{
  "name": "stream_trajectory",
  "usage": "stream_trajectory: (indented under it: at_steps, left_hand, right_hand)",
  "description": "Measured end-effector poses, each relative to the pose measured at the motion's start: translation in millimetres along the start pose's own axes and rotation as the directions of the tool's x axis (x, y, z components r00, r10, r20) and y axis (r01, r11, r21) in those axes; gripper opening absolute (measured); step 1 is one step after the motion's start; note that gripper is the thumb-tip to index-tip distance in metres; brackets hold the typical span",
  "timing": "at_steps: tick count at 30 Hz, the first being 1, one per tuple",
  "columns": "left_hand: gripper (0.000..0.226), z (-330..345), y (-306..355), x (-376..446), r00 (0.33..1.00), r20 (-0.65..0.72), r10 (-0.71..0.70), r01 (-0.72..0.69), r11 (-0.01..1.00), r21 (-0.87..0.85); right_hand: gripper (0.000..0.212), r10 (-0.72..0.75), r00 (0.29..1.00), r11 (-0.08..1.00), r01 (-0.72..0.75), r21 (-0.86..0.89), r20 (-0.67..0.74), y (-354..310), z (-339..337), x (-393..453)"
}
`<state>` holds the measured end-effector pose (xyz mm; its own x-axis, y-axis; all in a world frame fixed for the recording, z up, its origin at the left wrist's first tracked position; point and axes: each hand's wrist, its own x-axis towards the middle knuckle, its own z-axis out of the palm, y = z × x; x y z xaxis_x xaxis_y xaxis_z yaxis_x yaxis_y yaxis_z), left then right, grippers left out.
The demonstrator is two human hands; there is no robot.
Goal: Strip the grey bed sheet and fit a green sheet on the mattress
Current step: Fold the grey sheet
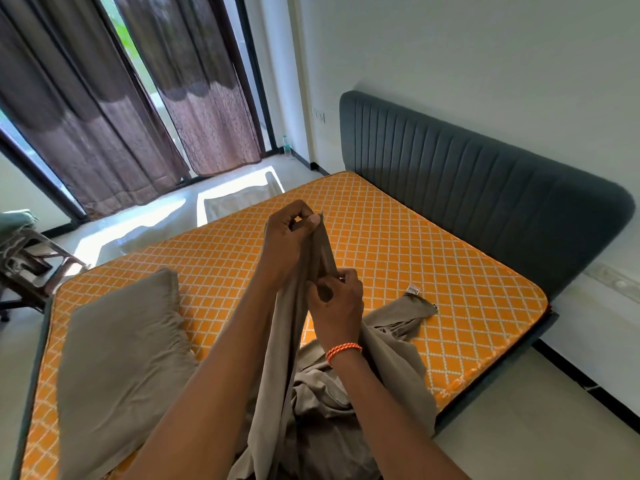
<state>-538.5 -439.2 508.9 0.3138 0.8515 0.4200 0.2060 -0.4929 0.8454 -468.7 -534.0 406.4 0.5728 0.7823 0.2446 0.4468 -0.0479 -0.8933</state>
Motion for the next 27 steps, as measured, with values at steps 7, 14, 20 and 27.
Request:
stream_trajectory:
  at_steps: [7, 14, 20, 27]
  left_hand:
    - [0.018, 0, -11, 0, 0.999, -0.05, -0.001, 0.002, 1.0, 0.01]
    - [0.022, -7, -28, -11, 0.973, -0.226, -0.054, 0.056, 0.998, 0.001]
    - [0.019, -16, -31, -12, 0.962, -0.267, -0.06, 0.056, 0.998, -0.024]
    - [0.019, -26, -33, -10, 0.956, -0.288, -0.051, 0.054, 0.999, 0.003]
  right_hand:
    - [0.015, 0.059, 0.995, 0.997, -0.063, -0.042, -0.085, 9, 10, -8]
    - [0.019, 0.17, 0.979, 0.983, -0.177, -0.051, -0.115, 37, 16, -26]
    - [0.012, 0.067, 0.996, 0.99, -0.073, -0.122, -0.056, 34, 27, -43]
    - [0.027, 0.081, 0.996, 0.954, -0.088, -0.286, -0.036, 30, 42, -53]
